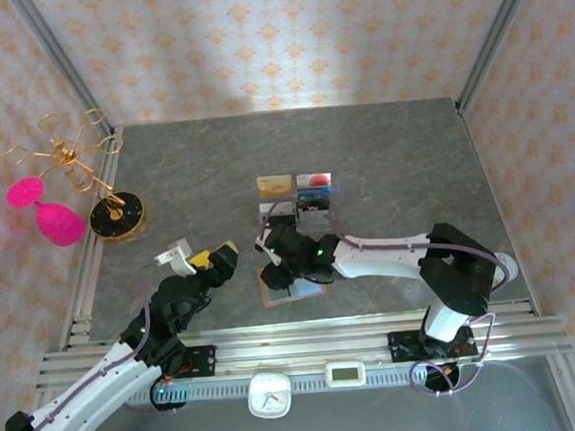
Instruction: Take the credit cards out of the card holder
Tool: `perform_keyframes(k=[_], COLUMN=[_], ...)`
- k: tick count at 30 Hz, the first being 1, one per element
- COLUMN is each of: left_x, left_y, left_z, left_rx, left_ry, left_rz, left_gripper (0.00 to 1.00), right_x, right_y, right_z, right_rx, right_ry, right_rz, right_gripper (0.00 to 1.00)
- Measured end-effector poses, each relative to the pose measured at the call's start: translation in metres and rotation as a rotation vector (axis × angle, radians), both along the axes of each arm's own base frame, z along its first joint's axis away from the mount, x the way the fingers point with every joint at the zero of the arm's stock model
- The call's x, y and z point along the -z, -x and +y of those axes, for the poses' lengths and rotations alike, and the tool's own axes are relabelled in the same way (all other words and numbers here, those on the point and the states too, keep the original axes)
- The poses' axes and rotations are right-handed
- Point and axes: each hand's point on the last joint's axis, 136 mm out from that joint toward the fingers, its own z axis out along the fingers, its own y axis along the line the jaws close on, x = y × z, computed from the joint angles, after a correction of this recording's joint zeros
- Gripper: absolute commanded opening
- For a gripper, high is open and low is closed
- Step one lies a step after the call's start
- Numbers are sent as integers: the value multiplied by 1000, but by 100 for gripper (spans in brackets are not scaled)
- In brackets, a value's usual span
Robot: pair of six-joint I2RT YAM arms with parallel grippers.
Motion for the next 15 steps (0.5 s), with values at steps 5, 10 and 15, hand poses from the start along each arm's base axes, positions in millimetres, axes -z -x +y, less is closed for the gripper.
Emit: perform_keyframes(k=[5, 10, 15], left_x=[10, 14, 21], left_y=[3, 4, 4], left_z=[-3, -6, -7], left_rx=[19, 35, 41], left_ry=[4, 0, -17], left_rz=[37, 53, 79], left_gripper=[95, 96, 95], right_x=[16, 35, 46], right_y=[14, 19, 21], right_z=[3, -4, -5], right_rx=[18, 32, 36], right_ry=[54, 137, 186], right_rz=[-5, -22, -43], right_gripper=[38, 38, 39])
